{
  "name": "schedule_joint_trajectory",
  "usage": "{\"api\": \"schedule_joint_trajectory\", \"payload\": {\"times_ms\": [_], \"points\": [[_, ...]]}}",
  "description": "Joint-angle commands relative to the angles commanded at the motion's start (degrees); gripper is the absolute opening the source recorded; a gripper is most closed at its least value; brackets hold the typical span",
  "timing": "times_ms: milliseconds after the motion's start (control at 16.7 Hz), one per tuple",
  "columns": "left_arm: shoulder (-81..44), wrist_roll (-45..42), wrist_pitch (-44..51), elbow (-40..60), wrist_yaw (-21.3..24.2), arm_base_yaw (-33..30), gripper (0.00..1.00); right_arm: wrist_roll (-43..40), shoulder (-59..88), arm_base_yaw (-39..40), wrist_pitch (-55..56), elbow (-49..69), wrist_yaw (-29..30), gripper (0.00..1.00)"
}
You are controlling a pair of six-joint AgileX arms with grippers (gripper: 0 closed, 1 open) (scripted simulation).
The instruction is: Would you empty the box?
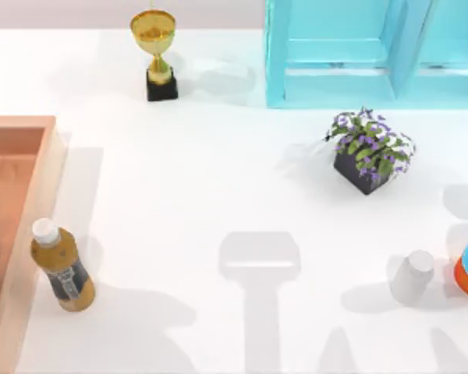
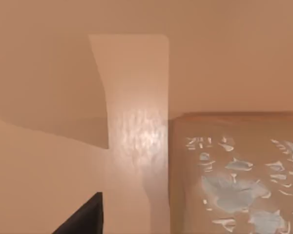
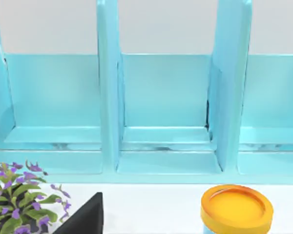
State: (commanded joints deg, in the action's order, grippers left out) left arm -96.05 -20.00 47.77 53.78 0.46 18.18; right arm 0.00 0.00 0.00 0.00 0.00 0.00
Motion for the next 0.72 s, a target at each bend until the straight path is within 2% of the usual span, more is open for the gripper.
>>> {"api": "schedule_joint_trajectory", "payload": {"times_ms": [240, 720], "points": [[-0.12, -0.01, -0.34, -0.26, 0.0, 0.01, 1.0, 0.0, 0.0, 0.0, 0.0, 0.0, 0.0, 1.0], [-0.12, -0.01, -0.34, -0.26, 0.0, 0.01, 0.4, 0.0, 0.0, 0.0, 0.0, 0.0, 0.0, 1.0]]}}
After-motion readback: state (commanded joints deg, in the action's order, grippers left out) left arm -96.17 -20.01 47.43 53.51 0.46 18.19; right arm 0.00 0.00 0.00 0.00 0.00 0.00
